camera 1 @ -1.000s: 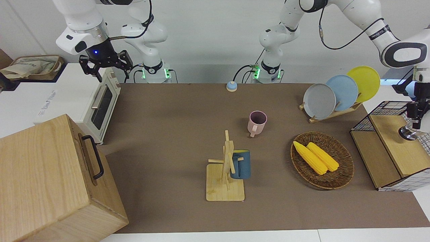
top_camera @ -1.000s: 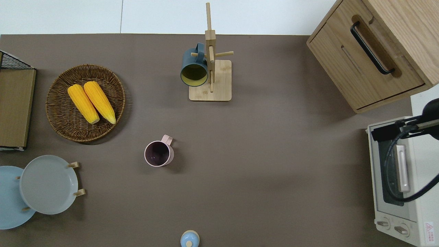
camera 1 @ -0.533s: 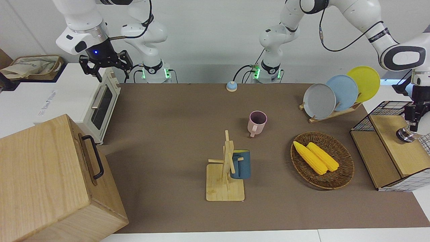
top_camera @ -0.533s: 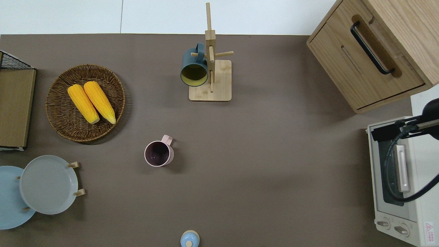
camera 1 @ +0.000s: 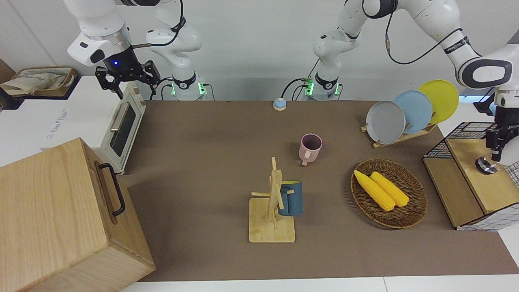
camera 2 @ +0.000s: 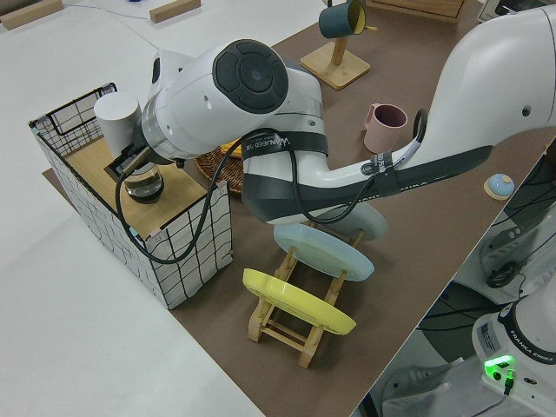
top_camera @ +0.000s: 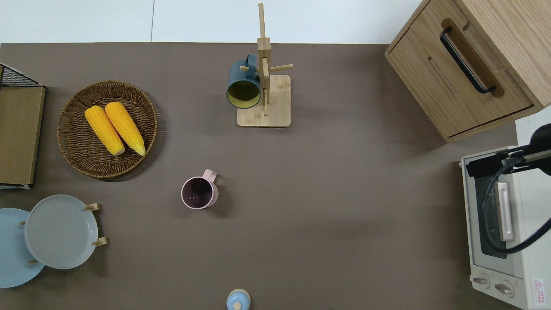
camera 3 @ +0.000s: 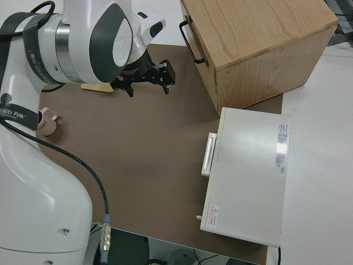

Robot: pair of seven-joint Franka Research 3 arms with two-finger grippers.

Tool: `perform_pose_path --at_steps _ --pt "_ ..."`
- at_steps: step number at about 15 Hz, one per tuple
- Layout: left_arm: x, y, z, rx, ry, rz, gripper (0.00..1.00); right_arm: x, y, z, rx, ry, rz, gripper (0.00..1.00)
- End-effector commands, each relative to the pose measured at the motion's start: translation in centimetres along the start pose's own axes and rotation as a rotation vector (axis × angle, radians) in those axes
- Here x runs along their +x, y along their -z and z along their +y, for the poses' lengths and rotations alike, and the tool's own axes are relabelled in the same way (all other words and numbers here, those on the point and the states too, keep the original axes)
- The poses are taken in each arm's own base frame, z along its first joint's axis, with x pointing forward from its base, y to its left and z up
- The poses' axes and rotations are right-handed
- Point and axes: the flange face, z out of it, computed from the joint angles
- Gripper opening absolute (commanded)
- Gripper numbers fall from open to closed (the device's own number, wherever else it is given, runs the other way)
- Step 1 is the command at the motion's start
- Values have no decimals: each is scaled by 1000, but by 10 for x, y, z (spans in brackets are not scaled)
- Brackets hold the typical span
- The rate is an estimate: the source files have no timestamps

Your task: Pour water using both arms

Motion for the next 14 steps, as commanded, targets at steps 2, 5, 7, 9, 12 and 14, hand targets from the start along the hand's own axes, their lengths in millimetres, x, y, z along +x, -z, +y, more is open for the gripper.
perform_pose_path --at_steps 2,5,7,9,12,14 --pt "8 4 -12 13 2 40 18 -5 1 -1 6 -4 1 990" --pt "5 0 -15 12 7 35 47 -5 1 -1 5 -4 2 990" --pt "4 0 -16 13 8 33 79 -5 1 -1 5 -4 2 990" --pt "5 0 -16 15 4 32 740 -5 1 -1 5 -4 2 990" --pt "6 0 -14 14 -1 31 998 -5 1 -1 6 -4 1 990" --pt "10 2 -7 10 3 36 998 -5 1 -1 5 -4 2 990"
